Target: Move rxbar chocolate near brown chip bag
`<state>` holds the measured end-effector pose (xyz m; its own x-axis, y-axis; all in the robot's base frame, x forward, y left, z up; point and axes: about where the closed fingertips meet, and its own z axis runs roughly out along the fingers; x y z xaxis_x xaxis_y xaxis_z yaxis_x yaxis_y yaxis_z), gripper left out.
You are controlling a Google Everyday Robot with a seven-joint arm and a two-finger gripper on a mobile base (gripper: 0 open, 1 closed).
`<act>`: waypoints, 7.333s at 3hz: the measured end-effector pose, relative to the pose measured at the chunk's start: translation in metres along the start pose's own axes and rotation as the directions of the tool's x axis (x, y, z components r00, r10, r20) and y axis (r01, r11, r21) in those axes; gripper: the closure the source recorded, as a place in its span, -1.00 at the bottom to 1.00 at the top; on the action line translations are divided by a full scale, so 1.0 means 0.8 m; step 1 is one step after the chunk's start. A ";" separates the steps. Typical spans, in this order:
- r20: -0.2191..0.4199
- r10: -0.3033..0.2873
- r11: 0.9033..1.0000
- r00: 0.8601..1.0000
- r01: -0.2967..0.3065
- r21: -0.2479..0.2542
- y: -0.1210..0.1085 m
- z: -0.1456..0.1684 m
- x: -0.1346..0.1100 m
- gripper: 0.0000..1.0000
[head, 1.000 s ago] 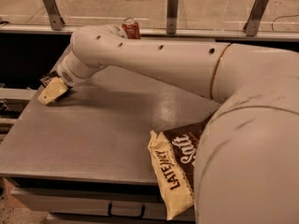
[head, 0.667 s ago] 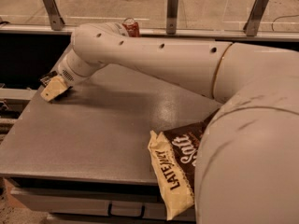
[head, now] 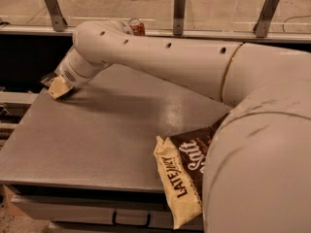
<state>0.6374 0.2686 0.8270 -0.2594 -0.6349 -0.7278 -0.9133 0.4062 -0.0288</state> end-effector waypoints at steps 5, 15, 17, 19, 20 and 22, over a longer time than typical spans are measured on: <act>0.045 -0.051 0.998 0.998 0.050 0.034 -0.023 -0.047 -0.009 1.00; -0.515 0.310 0.902 0.799 -0.076 0.425 -0.078 -0.366 0.300 -0.31; -0.539 0.313 0.894 0.782 -0.052 0.444 -0.071 -0.382 0.298 -1.00; -0.501 0.312 0.909 0.807 -0.100 0.404 -0.071 -0.378 0.292 -1.00; -0.458 0.326 0.913 0.827 -0.149 0.380 -0.117 -0.413 0.300 -1.00; -0.275 0.229 0.817 0.934 -0.031 0.575 -0.194 -0.596 0.204 -1.00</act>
Offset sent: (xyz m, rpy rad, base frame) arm -0.0393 -0.0844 0.3522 0.1280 -1.0125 0.2683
